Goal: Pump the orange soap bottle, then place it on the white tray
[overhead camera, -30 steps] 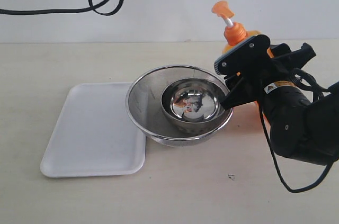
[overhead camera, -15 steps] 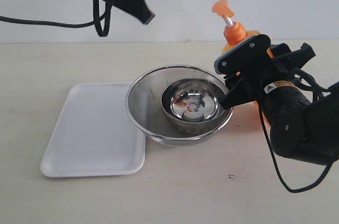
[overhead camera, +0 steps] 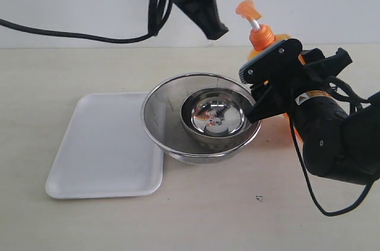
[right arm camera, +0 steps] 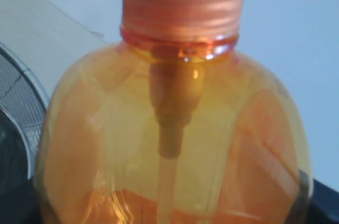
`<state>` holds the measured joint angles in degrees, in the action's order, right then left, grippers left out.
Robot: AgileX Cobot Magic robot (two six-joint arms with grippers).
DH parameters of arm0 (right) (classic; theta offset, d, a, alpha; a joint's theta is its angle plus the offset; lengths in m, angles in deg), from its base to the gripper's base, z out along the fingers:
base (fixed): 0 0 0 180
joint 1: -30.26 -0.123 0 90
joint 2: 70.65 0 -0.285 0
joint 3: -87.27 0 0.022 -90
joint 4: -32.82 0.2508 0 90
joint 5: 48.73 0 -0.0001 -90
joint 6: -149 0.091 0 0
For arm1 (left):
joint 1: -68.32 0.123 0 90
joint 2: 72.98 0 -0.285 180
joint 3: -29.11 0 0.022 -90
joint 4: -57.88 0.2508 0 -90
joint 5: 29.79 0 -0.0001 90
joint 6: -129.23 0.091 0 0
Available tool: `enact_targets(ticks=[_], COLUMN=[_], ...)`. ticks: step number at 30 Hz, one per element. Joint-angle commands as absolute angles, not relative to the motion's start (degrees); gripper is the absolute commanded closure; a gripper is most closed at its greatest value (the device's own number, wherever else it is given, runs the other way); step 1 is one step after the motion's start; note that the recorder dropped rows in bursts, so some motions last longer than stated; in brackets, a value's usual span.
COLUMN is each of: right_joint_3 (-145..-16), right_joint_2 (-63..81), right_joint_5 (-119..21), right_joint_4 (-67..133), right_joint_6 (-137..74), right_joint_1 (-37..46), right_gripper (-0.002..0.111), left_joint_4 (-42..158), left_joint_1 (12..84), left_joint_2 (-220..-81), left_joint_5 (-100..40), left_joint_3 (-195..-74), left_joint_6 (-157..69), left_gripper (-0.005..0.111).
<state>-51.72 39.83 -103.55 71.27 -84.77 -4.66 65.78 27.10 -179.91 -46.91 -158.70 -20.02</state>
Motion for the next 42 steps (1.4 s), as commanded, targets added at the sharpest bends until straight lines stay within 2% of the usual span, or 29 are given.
enact_targets(ticks=[1, 7, 14, 19, 42], right_joint_3=[-52.2, -52.2, -52.2, -52.2, -52.2], right_joint_2=[39.6, 39.6, 39.6, 39.6, 39.6], right_joint_5=[-105.9, -105.9, -105.9, -104.8, -104.2], right_joint_4=[70.0, 69.5, 69.5, 69.5, 69.5], right_joint_6=[-85.3, -85.3, -85.3, -85.3, -85.3], right_joint_1=[-4.5, -4.5, -4.5, -4.5, -4.5], right_gripper=[0.108, 0.108, 0.108, 0.108, 0.108], left_joint_4=[64.7, 61.7, 51.3, 50.8, 53.1], left_joint_1=[24.7, 23.2, 23.0, 23.0, 23.1], left_joint_2=[-179.5, -179.6, -182.6, -182.7, -188.3], left_joint_5=[-45.8, -46.3, -49.8, -47.2, -61.4], left_joint_3=[-161.5, -163.3, -164.4, -164.5, -171.0], left_joint_6=[-18.5, -17.0, -4.8, -4.8, -4.8], left_gripper=[0.102, 0.102, 0.102, 0.102, 0.102])
